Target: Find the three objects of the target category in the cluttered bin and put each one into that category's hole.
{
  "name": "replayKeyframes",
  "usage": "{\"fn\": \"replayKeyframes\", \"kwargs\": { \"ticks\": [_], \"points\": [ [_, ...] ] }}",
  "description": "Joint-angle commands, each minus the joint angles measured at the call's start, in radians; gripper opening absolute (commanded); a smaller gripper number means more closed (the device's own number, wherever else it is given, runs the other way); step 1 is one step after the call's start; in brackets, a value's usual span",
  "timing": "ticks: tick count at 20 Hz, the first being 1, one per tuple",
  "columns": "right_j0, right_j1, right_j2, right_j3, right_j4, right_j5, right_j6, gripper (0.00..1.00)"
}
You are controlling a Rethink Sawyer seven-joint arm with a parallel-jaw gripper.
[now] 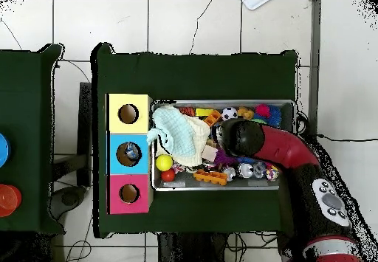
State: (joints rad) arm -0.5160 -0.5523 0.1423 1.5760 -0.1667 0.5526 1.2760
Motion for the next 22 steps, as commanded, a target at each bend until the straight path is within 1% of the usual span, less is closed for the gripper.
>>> {"fn": "replayKeyframes", "kwargs": {
  "ticks": [1,8,13,15,17,20,22],
  "points": [
    [0.044,0.119,-0.016,-0.049,-0.055,-0.120,0.154,1.00],
    [0.065,0.195,-0.054,-0.112,-0.057,-0.191,0.140,1.00],
    [0.111,0.191,-0.135,-0.151,-0.082,-0.214,0.142,1.00],
    [0.117,0.189,-0.152,-0.152,-0.090,-0.216,0.142,1.00],
    [0.115,0.196,-0.158,-0.159,-0.091,-0.208,0.134,1.00],
    [0.099,0.219,-0.135,-0.171,-0.076,-0.187,0.117,1.00],
    [0.085,0.241,-0.106,-0.178,-0.058,-0.176,0.109,1.00]
  ]
}}
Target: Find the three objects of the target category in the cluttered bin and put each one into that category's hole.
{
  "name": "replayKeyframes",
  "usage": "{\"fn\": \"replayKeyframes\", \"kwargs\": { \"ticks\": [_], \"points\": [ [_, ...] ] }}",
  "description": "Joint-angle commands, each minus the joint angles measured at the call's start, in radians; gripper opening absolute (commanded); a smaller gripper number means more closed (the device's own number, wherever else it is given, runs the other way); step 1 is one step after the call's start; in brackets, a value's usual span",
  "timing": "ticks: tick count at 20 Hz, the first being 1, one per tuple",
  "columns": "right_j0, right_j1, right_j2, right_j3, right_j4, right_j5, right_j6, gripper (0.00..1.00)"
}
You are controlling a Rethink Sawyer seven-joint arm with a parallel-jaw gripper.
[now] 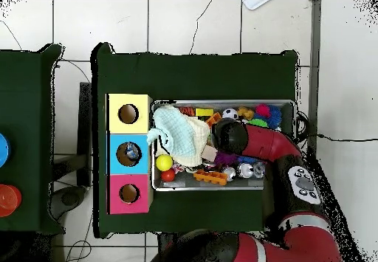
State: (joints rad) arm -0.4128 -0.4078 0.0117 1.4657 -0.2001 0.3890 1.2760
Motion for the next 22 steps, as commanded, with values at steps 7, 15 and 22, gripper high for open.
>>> {"fn": "replayKeyframes", "kwargs": {
  "ticks": [7,15,22],
  "points": [
    [-0.059,0.176,0.132,-0.115,0.031,0.030,0.079,1.00],
    [-0.027,0.049,0.131,-0.088,0.114,0.408,0.072,1.00],
    [-0.029,-0.016,0.154,-0.079,0.133,0.549,0.044,1.00]
  ]
}}
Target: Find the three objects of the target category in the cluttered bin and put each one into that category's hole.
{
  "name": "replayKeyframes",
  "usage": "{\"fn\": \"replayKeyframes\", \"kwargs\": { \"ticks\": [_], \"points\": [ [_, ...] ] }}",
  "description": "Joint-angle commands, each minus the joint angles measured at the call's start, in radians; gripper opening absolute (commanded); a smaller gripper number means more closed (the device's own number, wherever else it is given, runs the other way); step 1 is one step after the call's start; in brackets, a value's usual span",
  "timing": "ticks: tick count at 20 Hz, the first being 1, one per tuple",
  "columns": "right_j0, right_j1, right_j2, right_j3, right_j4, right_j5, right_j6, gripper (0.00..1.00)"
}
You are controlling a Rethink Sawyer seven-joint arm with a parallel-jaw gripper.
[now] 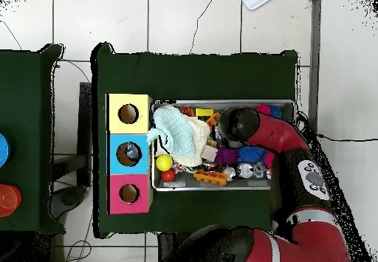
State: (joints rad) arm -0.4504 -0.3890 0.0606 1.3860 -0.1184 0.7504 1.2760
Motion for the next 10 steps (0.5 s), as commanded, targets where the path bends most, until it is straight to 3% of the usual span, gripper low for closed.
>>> {"fn": "replayKeyframes", "kwargs": {
  "ticks": [1,4,6,10],
  "points": [
    [0.007,-0.046,0.105,0.011,0.049,0.191,0.045,1.00],
    [-0.001,-0.068,0.105,0.043,0.037,0.173,0.045,1.00],
    [-0.005,-0.027,0.095,0.019,-0.003,0.079,0.044,1.00],
    [0.033,0.087,0.011,-0.128,-0.154,-0.201,0.086,1.00]
  ]
}}
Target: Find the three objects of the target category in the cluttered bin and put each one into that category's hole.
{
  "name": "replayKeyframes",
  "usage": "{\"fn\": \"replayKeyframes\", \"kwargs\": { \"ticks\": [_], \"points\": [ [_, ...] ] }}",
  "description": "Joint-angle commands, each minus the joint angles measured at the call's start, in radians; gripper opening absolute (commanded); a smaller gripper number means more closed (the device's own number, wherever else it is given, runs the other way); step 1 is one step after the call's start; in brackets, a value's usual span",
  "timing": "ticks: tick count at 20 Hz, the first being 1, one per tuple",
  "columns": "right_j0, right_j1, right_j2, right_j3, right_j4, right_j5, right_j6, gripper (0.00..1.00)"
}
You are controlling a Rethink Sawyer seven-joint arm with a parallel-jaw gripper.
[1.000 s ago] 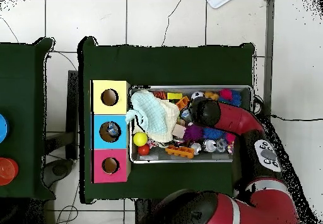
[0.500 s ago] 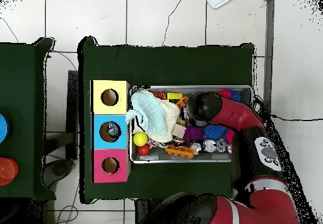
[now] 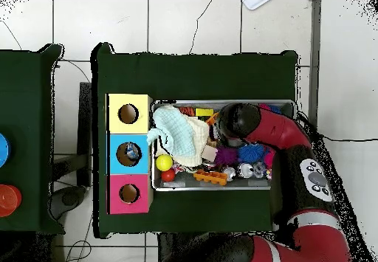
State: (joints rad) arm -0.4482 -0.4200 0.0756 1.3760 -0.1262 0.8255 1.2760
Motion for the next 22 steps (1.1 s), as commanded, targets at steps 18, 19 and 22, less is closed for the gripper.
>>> {"fn": "replayKeyframes", "kwargs": {
  "ticks": [18,19,22],
  "points": [
    [-0.015,0.049,0.080,0.026,-0.015,0.045,0.031,1.00],
    [-0.016,0.035,0.081,0.038,-0.012,0.052,0.029,1.00],
    [-0.033,0.024,0.098,0.063,-0.022,-0.018,0.030,1.00]
  ]
}}
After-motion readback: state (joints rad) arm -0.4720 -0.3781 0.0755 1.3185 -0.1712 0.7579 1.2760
